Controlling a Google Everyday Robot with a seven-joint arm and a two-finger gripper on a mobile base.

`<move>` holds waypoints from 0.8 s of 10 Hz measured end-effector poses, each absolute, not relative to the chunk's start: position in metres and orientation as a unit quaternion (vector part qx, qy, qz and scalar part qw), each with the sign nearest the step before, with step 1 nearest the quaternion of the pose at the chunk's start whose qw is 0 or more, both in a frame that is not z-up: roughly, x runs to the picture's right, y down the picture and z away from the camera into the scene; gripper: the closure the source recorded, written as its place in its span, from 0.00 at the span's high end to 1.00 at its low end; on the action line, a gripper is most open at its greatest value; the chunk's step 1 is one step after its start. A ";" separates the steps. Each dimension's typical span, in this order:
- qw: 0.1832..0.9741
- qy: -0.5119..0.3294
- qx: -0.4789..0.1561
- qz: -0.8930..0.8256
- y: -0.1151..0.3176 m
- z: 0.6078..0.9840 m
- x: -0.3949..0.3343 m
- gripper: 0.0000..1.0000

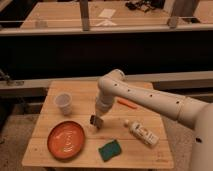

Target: Knock the eraser over

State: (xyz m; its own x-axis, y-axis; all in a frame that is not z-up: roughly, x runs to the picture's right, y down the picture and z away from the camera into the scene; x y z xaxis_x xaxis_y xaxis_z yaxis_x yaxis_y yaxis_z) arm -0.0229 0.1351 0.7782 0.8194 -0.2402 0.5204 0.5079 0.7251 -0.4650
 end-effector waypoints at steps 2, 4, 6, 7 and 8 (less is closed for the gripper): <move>0.902 -0.220 -0.309 -0.205 0.135 0.777 -0.022 0.07; 0.902 -0.223 -0.310 -0.203 0.135 0.776 -0.022 0.07; 0.901 -0.228 -0.311 -0.200 0.134 0.775 -0.021 0.07; 0.900 -0.229 -0.311 -0.199 0.134 0.775 -0.021 0.07; 0.900 -0.231 -0.311 -0.198 0.132 0.775 -0.022 0.07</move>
State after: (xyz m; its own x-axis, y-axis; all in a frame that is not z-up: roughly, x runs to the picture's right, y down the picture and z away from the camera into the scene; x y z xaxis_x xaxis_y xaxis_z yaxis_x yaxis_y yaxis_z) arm -0.0216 0.1320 0.7747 0.8144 -0.2134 0.5396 0.5012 0.7274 -0.4687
